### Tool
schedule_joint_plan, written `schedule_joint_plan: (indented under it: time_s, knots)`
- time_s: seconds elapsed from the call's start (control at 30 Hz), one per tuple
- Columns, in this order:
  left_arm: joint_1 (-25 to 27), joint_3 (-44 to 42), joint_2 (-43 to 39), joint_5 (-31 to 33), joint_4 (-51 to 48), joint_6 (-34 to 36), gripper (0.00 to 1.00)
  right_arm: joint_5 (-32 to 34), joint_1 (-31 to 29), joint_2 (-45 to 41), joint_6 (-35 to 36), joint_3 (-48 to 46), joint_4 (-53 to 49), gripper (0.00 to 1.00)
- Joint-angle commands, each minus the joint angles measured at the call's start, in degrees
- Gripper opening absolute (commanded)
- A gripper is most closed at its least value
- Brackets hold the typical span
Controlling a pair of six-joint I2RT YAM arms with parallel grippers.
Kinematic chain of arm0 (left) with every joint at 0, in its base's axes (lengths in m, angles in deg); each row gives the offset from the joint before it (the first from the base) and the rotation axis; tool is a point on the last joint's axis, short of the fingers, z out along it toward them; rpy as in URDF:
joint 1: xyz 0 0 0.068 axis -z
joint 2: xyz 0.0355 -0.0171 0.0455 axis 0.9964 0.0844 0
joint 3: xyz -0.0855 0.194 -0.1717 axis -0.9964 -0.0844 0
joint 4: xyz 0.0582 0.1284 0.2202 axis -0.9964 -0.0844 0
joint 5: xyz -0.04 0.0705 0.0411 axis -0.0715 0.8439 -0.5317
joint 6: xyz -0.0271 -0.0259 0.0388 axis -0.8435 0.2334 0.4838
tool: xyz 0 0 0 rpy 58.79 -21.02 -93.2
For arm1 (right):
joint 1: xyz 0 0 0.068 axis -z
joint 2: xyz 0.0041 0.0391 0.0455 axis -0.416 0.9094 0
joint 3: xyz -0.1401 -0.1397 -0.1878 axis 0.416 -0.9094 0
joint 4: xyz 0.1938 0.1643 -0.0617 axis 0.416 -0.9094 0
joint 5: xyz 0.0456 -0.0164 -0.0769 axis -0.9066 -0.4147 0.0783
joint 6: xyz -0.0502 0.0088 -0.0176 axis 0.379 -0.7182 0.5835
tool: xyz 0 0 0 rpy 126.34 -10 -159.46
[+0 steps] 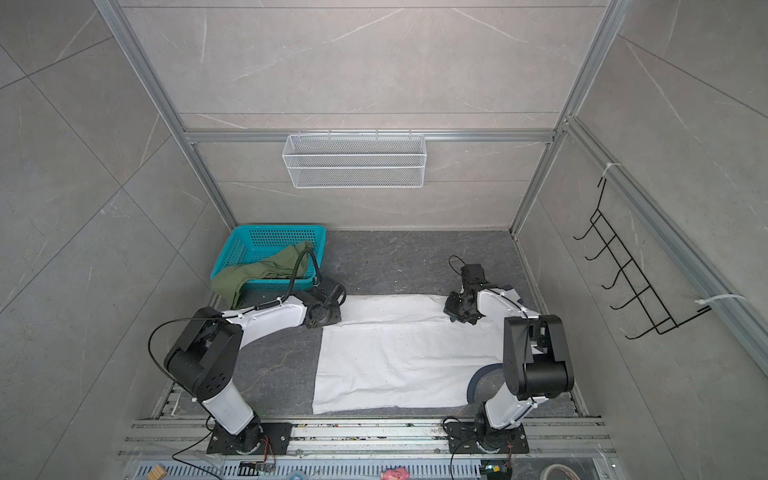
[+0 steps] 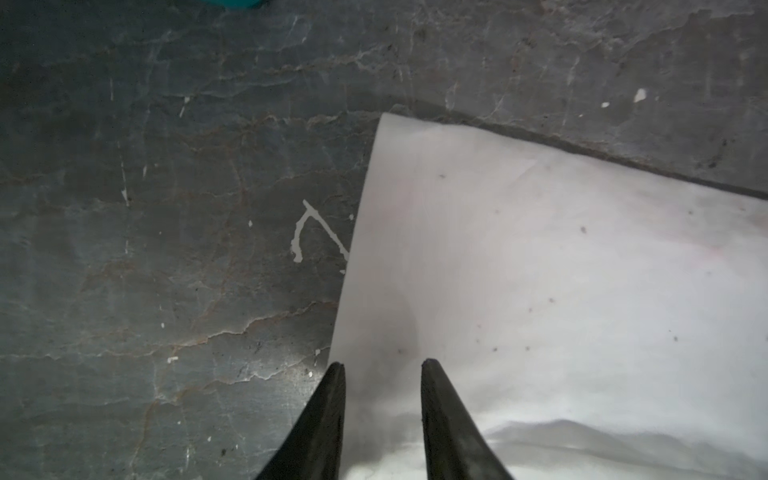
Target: Fold and stack the tank tops
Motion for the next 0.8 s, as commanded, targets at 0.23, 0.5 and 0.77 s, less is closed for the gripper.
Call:
schedule_joint_plan:
  time_s: [0.23,0.5,0.77]
  knots:
    - [0.0,-5.85,-4.34,0.78,0.13,-1.94,0.22,3.27,-0.13,-7.69,-2.25,-8.61,-0.95,0.18]
    - [3.05,-3.96,-10.57,4.95,-4.53,-0.37,0.27,7.84,0.17,-7.83,-2.14,-4.98,-4.9,0.51]
    - [5.27,5.84,-5.83,-0.06,-2.01,5.33,0.4,15.47,5.7,-5.88,-3.61,6.78,-10.95,0.55]
